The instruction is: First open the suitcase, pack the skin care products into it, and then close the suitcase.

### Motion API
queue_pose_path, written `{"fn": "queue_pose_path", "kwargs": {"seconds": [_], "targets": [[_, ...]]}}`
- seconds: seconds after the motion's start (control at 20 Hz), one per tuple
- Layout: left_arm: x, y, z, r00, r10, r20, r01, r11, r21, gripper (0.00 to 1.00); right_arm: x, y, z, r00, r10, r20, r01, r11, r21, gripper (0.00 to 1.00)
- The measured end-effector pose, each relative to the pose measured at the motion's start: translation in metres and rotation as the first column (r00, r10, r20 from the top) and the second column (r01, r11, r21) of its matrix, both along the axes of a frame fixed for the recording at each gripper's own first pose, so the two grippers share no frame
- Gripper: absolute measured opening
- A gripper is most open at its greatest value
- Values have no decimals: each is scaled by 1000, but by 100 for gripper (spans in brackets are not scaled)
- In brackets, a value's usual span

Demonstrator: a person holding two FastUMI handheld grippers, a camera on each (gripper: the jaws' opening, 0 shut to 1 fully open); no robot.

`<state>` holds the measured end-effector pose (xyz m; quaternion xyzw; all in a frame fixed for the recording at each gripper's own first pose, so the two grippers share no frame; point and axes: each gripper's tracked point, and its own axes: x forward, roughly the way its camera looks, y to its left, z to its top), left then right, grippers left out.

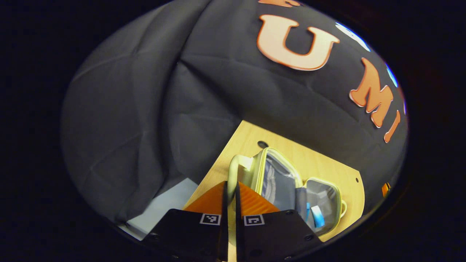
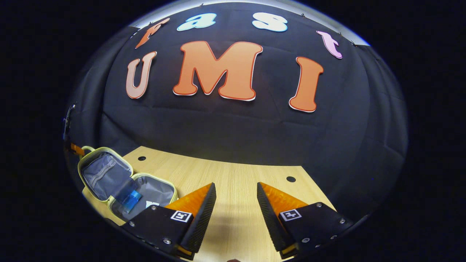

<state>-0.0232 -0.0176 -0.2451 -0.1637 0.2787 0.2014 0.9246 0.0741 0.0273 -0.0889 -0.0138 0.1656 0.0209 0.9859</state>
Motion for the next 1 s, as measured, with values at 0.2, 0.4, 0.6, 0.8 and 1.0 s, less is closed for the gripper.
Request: {"fn": "queue_pose_path", "kwargs": {"seconds": [0.2,0.4,0.6,0.8,1.0], "targets": [[7,-56,57,996,-28,80,23,998,54,8,6,-22,11,998,27,50,-27,1000,-2,79],[20,-130,100,985,-98,140,83,991,107,8,7,-42,14,994,72,83,-73,997,0,81],[38,-206,120,975,-171,141,148,976,158,8,10,-63,12,988,115,102,-115,993,-10,82],[59,-296,118,958,-256,129,229,954,192,8,8,-88,10,984,135,118,-137,991,6,83],[80,-375,87,938,-337,80,318,930,184,8,4,-106,5,983,139,119,-142,989,25,83]]}}
